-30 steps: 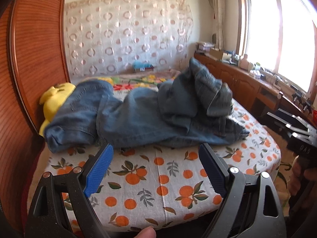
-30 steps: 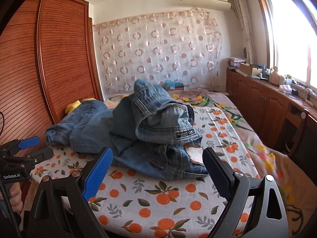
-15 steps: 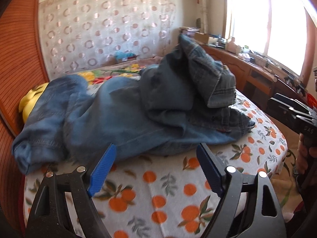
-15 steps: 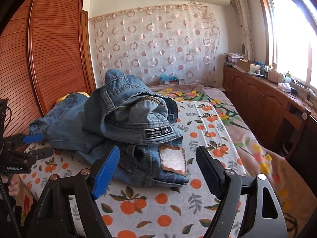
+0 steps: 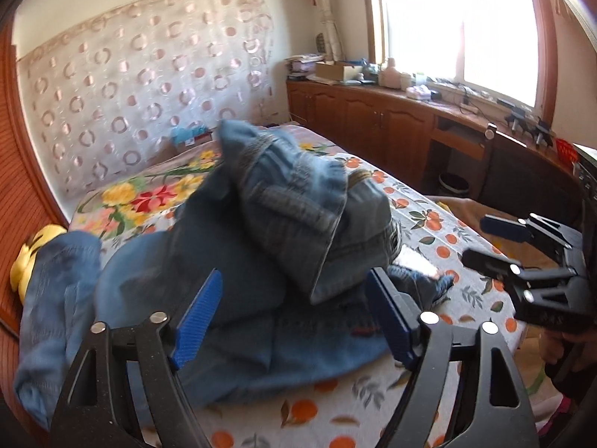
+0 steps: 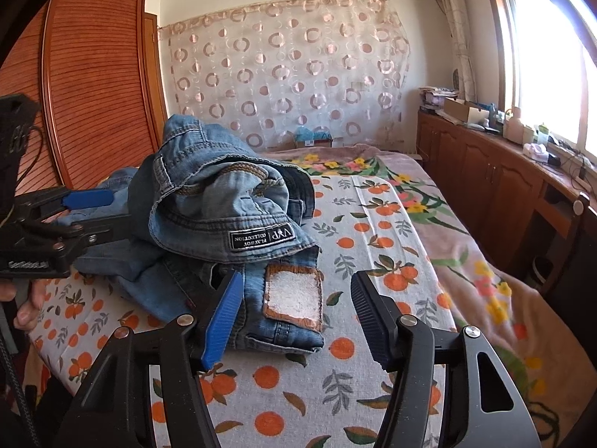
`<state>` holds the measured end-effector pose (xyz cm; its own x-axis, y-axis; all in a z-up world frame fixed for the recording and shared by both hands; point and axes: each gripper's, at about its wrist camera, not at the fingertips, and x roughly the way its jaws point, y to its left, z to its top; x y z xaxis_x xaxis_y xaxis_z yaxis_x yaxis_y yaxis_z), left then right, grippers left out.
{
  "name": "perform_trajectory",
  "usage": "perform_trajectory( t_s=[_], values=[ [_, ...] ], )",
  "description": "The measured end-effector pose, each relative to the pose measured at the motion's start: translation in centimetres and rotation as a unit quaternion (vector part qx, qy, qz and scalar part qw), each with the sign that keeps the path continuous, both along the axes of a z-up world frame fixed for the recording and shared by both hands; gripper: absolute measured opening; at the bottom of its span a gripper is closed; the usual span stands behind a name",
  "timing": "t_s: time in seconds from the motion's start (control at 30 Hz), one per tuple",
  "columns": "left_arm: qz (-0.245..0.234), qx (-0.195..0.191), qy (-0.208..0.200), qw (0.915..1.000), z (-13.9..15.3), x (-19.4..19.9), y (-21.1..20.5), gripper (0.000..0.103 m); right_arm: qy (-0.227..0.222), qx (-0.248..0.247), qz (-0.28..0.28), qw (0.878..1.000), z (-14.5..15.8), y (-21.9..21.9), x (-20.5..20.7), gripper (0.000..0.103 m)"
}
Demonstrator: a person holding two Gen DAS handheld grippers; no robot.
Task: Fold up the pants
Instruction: 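Reach the right tool to the jeans waistband and close on it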
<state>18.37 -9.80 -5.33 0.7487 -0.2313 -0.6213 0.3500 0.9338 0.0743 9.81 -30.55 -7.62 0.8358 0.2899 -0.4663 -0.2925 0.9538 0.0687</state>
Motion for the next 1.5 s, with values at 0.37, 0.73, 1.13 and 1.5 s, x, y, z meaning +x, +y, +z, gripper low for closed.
perform_trajectory(
  t_s=[0.37, 0.73, 1.13, 1.5],
  values=[
    [0.007, 0.006, 0.007, 0.9999, 0.4, 1.7, -0.3, 0.014, 0.009, 0.006, -0.010, 1.000, -0.4, -0.5, -0.2, 0.062],
    [0.026, -0.026, -0.077, 0.9963, 7.8, -4.8, 5.3, 0.009, 0.011, 0.006, -0.013, 1.000, 0.2, 0.0, 0.7, 0.062],
    [0.116, -0.043, -0.072, 0.9897, 6.2, -10.5, 13.5, 0.008, 0.012, 0.034, 0.021, 0.999, 0.3, -0.1, -0.1, 0.062],
    [0.148, -0.053, -0.015, 0.9875, -0.2, -12.0, 15.0, 0.008, 0.042, 0.028, 0.027, 0.998, -0.4, 0.2, 2.4, 0.062]
  ],
)
